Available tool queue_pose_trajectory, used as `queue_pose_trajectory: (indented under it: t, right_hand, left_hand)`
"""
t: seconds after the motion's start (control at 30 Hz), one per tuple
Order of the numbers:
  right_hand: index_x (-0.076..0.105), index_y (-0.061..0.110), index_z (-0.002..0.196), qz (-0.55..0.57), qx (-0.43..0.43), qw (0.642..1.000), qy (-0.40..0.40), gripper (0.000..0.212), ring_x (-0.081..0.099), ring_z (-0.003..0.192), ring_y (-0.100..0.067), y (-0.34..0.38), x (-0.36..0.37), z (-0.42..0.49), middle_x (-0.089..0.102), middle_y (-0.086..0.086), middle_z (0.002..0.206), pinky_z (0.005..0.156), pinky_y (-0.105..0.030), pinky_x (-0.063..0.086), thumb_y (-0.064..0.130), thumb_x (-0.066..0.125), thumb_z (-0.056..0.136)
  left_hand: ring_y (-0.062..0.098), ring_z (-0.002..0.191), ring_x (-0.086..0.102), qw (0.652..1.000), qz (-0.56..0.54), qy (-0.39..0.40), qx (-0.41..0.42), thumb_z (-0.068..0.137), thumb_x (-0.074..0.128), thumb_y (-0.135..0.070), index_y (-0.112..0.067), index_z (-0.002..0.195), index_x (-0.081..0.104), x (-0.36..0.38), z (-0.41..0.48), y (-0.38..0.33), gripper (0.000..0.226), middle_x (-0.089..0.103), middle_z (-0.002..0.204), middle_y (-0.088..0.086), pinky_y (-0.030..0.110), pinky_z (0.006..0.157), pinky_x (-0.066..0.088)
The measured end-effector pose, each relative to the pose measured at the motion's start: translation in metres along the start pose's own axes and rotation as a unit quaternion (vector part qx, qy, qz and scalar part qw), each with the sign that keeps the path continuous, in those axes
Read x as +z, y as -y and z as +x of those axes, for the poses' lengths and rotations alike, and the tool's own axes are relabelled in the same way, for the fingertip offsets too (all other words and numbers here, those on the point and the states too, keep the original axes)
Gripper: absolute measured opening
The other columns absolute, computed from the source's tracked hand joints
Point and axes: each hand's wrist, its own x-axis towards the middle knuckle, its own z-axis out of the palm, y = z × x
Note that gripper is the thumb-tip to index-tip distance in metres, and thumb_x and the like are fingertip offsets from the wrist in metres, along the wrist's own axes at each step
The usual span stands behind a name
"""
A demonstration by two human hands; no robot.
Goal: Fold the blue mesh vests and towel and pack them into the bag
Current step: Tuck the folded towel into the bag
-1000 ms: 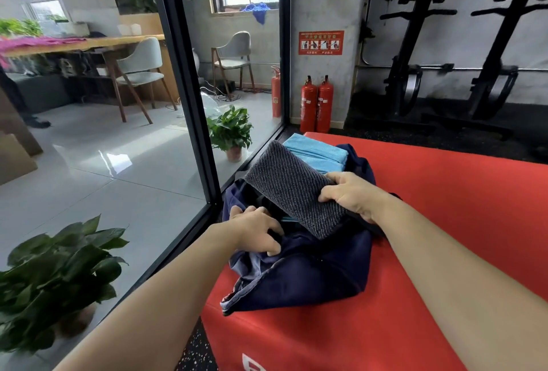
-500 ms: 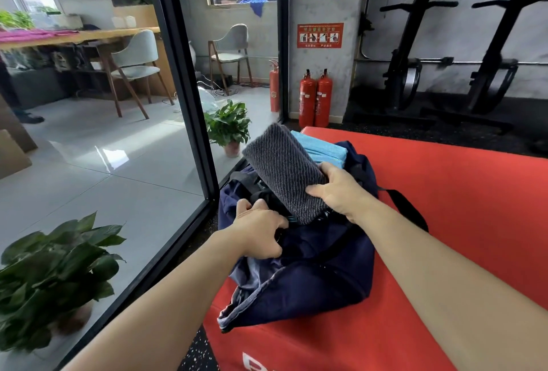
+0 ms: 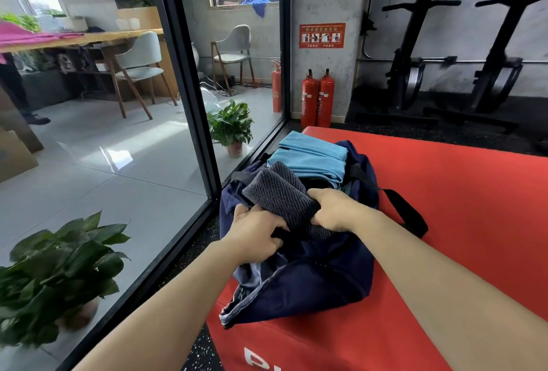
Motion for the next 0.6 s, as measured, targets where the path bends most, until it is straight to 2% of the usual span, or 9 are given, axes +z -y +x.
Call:
queue_pose_trajectory:
  t: [0.07, 0.2, 0.27, 0.3, 0.37, 0.43, 0.5, 0.53, 0.6]
  right_hand:
    - [0.049, 0.028, 0.133, -0.018, 0.008, 1.000, -0.003, 0.049, 0.059, 0.103, -0.023, 0.000, 0.000, 0.000, 0.058, -0.003, 0.124, 0.088, -0.036, 0.052, 0.011, 0.054, 0.087]
    - [0.054, 0.031, 0.118, -0.069, -0.001, 0.998, 0.005, 0.037, 0.057, 0.107, -0.025, 0.005, 0.001, -0.001, 0.059, 0.000, 0.119, 0.092, -0.040, 0.051, 0.013, 0.052, 0.087]
    - [0.053, 0.030, 0.111, -0.076, -0.005, 0.997, 0.004, 0.031, 0.056, 0.108, -0.026, 0.006, 0.002, -0.001, 0.059, -0.002, 0.119, 0.092, -0.040, 0.051, 0.012, 0.051, 0.086]
    - [0.052, 0.031, 0.108, -0.075, -0.008, 0.997, 0.004, 0.030, 0.056, 0.108, -0.026, 0.004, 0.003, -0.001, 0.059, -0.002, 0.119, 0.092, -0.040, 0.051, 0.012, 0.051, 0.085]
    - [0.052, 0.032, 0.112, -0.074, -0.011, 0.997, 0.009, 0.034, 0.055, 0.111, -0.027, 0.002, 0.004, -0.002, 0.058, -0.003, 0.123, 0.092, -0.038, 0.050, 0.012, 0.051, 0.085]
    - [0.050, 0.032, 0.130, -0.070, -0.013, 0.997, 0.012, 0.047, 0.052, 0.120, -0.028, 0.000, 0.003, -0.002, 0.055, -0.002, 0.130, 0.096, -0.039, 0.048, 0.013, 0.051, 0.086]
    - [0.041, 0.031, 0.144, -0.078, -0.009, 0.997, 0.016, 0.057, 0.047, 0.129, -0.027, 0.001, 0.004, -0.004, 0.049, -0.002, 0.141, 0.103, -0.040, 0.044, 0.016, 0.051, 0.089]
    - [0.039, 0.031, 0.145, -0.085, -0.007, 0.996, 0.016, 0.058, 0.047, 0.129, -0.027, 0.003, 0.004, -0.005, 0.048, -0.001, 0.143, 0.103, -0.040, 0.044, 0.018, 0.052, 0.090]
    - [0.043, 0.031, 0.138, -0.076, -0.017, 0.997, 0.011, 0.053, 0.053, 0.119, -0.026, 0.001, 0.004, -0.010, 0.054, -0.002, 0.134, 0.098, -0.040, 0.047, 0.025, 0.059, 0.088]
  left_hand:
    - [0.016, 0.117, 0.040, 0.999, -0.032, -0.026, -0.010, 0.088, 0.063, -0.029, -0.037, 0.109, 0.067, 0.002, 0.001, -0.004, 0.023, 0.065, 0.107, -0.011, 0.035, 0.082, 0.017]
    - [0.013, 0.119, 0.038, 0.998, -0.053, 0.008, -0.023, 0.087, 0.064, -0.033, -0.038, 0.111, 0.067, 0.002, 0.000, -0.002, 0.025, 0.063, 0.114, -0.012, 0.034, 0.087, 0.017]
    - [0.009, 0.115, 0.048, 0.999, -0.028, 0.016, -0.014, 0.085, 0.065, -0.041, -0.036, 0.112, 0.067, -0.006, -0.006, -0.002, 0.028, 0.065, 0.112, -0.014, 0.033, 0.095, 0.024]
    - [0.007, 0.108, 0.055, 1.000, -0.023, -0.014, -0.001, 0.084, 0.066, -0.043, -0.034, 0.109, 0.069, -0.011, -0.007, -0.002, 0.027, 0.068, 0.106, -0.015, 0.033, 0.098, 0.032]
    - [0.007, 0.097, 0.063, 0.989, -0.016, -0.139, 0.040, 0.084, 0.069, -0.039, -0.030, 0.099, 0.071, -0.025, -0.009, -0.004, 0.019, 0.071, 0.096, -0.015, 0.034, 0.097, 0.042]
    - [0.013, 0.114, 0.055, 0.969, 0.060, -0.216, 0.104, 0.081, 0.073, -0.036, -0.030, 0.110, 0.066, -0.033, -0.001, -0.006, 0.030, 0.065, 0.112, -0.014, 0.035, 0.104, 0.032]
    - [0.017, 0.137, 0.034, 0.965, 0.164, -0.148, 0.145, 0.080, 0.073, -0.037, -0.032, 0.134, 0.052, -0.036, 0.011, -0.007, 0.059, 0.048, 0.142, -0.011, 0.036, 0.109, 0.016]
    - [0.016, 0.141, 0.028, 0.965, 0.192, -0.099, 0.146, 0.081, 0.072, -0.037, -0.033, 0.142, 0.044, -0.037, 0.018, -0.008, 0.067, 0.041, 0.149, -0.012, 0.035, 0.110, 0.010]
    - [0.014, 0.140, 0.027, 0.972, 0.197, -0.036, 0.126, 0.084, 0.069, -0.036, -0.034, 0.146, 0.037, -0.039, 0.029, -0.007, 0.070, 0.041, 0.147, -0.012, 0.033, 0.111, 0.008]
